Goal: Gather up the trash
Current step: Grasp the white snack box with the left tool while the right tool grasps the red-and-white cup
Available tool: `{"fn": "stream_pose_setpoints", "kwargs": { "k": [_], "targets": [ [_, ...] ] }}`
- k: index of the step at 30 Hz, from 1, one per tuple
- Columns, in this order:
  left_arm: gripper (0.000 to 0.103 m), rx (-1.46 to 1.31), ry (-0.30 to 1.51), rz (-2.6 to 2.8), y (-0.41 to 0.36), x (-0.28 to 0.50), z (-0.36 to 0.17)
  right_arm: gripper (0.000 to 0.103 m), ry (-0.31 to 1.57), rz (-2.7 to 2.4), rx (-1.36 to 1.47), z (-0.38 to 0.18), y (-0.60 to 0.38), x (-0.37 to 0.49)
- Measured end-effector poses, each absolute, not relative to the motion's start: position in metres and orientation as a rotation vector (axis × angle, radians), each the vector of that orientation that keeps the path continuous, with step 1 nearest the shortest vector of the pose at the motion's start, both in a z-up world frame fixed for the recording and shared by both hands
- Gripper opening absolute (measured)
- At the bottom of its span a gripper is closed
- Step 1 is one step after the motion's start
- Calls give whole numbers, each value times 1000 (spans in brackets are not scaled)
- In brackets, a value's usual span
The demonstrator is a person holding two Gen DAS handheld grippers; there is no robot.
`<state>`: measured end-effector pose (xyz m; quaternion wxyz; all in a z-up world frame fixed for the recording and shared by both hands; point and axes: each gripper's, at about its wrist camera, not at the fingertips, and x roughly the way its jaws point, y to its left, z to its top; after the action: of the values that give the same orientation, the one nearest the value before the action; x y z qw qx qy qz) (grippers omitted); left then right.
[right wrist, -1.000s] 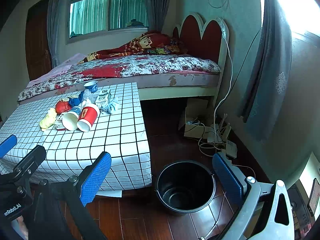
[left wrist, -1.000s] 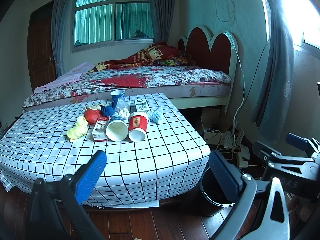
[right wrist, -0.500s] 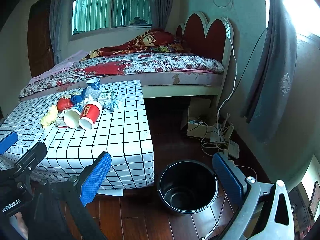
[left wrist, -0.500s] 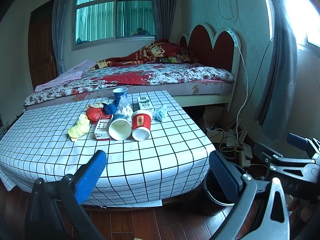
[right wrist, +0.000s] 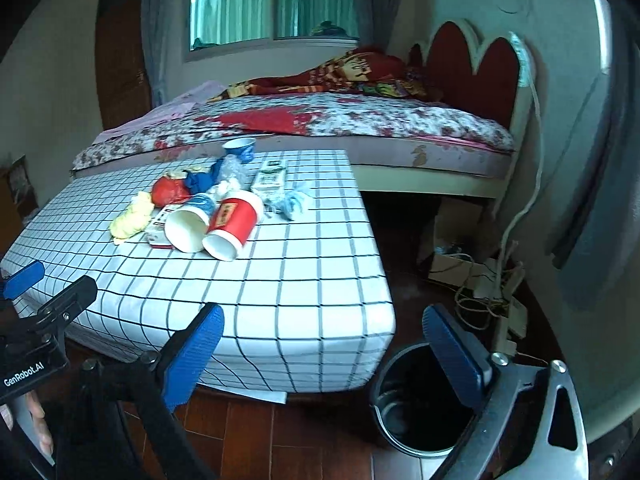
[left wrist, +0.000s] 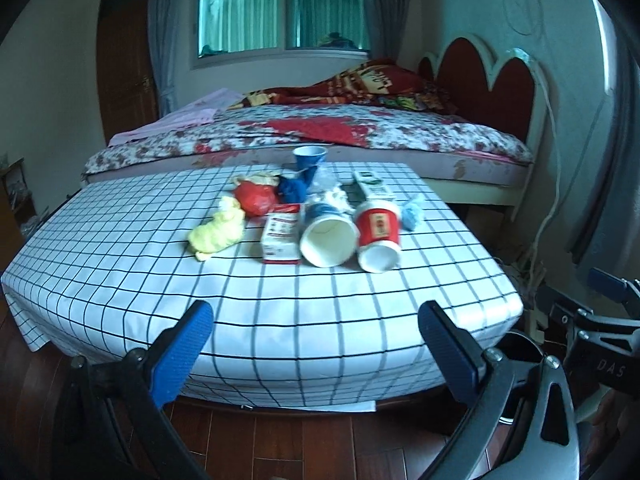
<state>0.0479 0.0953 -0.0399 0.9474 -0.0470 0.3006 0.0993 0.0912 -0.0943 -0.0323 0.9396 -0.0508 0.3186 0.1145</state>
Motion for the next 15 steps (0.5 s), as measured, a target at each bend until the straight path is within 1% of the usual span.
{"fn": "stream_pose_setpoints", "kwargs": {
  "k": [2, 8, 10, 15],
  "targets": [
    [102, -110, 625, 218, 108, 54, -46, 86, 663, 276, -110, -39, -77, 104],
    [102, -127, 668, 271, 141, 81, -66, 79, 680, 363, -137, -56, -24, 144],
    [99, -117, 678, 271, 147, 92, -70, 76, 693, 383, -129, -61, -11, 157],
    [89, -123, 692, 252, 163, 118, -81, 76, 729, 391, -140, -80, 18, 198]
  ]
}}
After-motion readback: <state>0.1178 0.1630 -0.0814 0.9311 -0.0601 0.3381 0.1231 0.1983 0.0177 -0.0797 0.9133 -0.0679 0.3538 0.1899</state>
